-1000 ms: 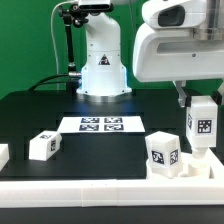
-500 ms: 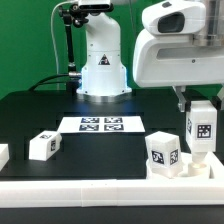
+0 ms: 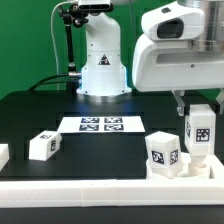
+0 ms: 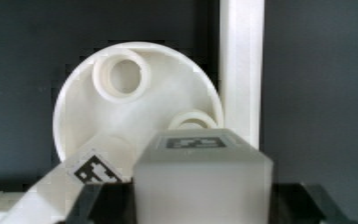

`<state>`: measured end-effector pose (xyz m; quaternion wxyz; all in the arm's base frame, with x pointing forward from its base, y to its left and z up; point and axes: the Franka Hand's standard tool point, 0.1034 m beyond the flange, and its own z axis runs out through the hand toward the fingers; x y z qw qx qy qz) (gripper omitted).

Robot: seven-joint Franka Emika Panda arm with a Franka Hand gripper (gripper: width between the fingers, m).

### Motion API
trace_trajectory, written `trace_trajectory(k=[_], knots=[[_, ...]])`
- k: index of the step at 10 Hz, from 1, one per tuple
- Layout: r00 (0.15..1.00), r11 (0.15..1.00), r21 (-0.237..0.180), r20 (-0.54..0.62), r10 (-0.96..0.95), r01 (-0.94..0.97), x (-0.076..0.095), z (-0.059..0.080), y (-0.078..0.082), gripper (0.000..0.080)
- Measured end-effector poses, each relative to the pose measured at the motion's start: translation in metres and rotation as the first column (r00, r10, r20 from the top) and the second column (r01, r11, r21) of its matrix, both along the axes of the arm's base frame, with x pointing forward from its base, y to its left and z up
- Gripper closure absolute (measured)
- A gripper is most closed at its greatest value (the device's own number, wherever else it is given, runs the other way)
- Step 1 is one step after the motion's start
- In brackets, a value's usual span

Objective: Assemble stool

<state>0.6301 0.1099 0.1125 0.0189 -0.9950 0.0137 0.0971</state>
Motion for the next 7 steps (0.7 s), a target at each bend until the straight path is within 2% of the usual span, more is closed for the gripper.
trace_trajectory(k=[7], knots=[[1.000,1.000,-0.001,-0.003,0.000,0.000,-0.0014,-0.0073,0.0007,0.0456]])
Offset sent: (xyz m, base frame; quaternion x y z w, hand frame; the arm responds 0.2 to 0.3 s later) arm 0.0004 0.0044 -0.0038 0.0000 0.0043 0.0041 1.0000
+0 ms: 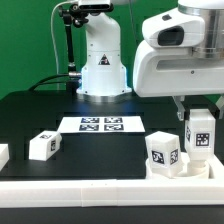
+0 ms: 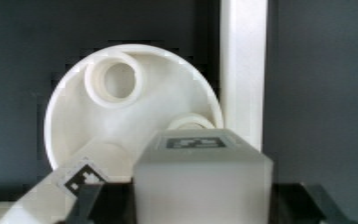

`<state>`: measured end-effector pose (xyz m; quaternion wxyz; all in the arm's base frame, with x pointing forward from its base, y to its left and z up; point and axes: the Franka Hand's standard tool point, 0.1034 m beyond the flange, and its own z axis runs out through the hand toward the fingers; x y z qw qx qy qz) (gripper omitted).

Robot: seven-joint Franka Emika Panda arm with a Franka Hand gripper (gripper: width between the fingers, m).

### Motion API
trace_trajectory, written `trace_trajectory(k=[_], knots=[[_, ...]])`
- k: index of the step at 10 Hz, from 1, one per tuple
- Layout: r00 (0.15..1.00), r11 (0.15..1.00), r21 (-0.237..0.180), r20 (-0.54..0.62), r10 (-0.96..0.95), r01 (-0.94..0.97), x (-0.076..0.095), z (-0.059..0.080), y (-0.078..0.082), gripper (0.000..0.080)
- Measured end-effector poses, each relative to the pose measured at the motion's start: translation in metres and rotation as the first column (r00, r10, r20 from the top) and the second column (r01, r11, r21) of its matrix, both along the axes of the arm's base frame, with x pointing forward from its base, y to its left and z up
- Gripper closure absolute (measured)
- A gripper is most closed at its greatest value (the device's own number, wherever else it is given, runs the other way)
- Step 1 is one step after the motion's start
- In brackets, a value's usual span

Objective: Assemble stool

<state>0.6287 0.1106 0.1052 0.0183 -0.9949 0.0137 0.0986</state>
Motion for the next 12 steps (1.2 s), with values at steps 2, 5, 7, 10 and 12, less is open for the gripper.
trace_trajectory(k=[2,5,7,10,12], knots=[[1.000,1.000,-0.001,-0.002,-0.001,0.001,-0.0027,-0.0045,-0.0007,0.0456],[1.000,1.000,-0.001,0.009,-0.002,0.002,-0.0010,-0.0053,-0.0008,0.0456],[1.000,1.000,-0.001,0.014,-0.002,0.002,-0.0005,-0.0059,-0.0008,0.0456],[1.000,1.000,0.000,0.021,-0.003,0.003,0.0009,-0.0060,-0.0008,0.0456],[1.000,1.000,0.000,0.021,-0.003,0.003,0.0010,-0.0060,-0.0009,0.0456]])
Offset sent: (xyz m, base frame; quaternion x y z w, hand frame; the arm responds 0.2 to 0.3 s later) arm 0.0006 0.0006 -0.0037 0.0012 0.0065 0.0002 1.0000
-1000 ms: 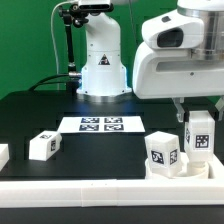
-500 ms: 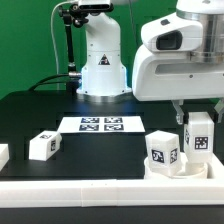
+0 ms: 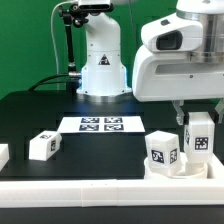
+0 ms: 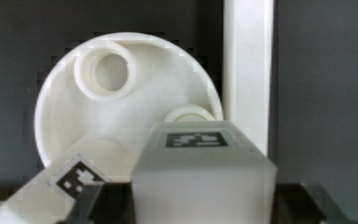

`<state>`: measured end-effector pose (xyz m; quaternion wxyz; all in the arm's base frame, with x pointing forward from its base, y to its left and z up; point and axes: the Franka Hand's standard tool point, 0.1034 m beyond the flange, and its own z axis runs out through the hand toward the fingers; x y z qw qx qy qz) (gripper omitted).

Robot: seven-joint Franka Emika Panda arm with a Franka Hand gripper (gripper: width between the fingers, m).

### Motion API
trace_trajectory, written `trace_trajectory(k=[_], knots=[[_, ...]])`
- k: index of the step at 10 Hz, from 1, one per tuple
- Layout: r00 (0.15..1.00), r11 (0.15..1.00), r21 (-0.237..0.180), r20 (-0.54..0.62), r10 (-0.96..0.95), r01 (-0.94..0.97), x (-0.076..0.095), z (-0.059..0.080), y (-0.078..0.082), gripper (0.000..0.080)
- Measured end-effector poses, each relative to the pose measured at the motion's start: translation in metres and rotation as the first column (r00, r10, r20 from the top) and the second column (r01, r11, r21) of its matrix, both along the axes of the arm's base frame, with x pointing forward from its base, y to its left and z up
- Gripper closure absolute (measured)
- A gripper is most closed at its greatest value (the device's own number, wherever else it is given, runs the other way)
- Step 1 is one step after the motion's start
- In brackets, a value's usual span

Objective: Assemble stool

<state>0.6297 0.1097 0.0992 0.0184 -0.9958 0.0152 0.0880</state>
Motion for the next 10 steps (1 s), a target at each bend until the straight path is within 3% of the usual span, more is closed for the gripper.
trace_trajectory(k=[1,2,3,4,8,10], knots=[[1.000,1.000,0.000,0.000,0.000,0.000,0.000,0.000,0.000,0.0456],[1.000,1.000,0.000,0.000,0.000,0.000,0.000,0.000,0.000,0.0242],[1.000,1.000,0.000,0.000,0.000,0.000,0.000,0.000,0.000,0.0242],[1.000,1.000,0.000,0.000,-0.001,0.001,0.000,0.000,-0.001,0.0166],[1.000,1.000,0.001,0.008,-0.005,0.005,0.004,0.007,-0.004,0.0151],[1.000,1.000,0.004,-0.018,-0.006,0.006,0.005,0.025,-0.006,0.0151]])
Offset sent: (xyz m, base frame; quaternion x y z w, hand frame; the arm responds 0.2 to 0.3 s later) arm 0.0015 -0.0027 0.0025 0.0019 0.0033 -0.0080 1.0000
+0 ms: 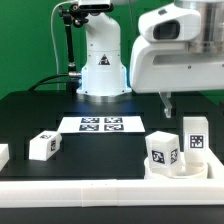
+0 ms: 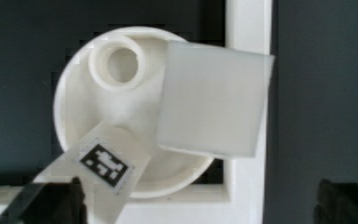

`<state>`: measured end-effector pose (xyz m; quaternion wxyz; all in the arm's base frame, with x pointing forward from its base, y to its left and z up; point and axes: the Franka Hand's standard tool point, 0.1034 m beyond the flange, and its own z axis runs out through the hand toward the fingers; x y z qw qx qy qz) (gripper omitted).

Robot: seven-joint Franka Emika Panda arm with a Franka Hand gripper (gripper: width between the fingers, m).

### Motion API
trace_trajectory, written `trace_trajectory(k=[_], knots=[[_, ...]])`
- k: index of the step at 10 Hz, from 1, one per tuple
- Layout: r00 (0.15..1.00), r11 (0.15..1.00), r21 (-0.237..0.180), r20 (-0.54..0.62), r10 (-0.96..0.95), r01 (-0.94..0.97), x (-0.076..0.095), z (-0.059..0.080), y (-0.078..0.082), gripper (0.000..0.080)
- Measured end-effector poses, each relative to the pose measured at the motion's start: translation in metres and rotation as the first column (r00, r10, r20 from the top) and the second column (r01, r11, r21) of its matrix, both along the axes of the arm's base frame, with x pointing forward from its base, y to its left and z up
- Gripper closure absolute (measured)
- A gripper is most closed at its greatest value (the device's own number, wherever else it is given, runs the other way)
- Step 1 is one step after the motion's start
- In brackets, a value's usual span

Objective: Assemble stool

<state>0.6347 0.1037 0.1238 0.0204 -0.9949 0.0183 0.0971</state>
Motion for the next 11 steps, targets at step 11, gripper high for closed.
trace_trajectory(k=[11], knots=[[0.997,0.998,0.002,0.040,-0.069,0.069,-0.007,0.007,-0.013,0.0151]])
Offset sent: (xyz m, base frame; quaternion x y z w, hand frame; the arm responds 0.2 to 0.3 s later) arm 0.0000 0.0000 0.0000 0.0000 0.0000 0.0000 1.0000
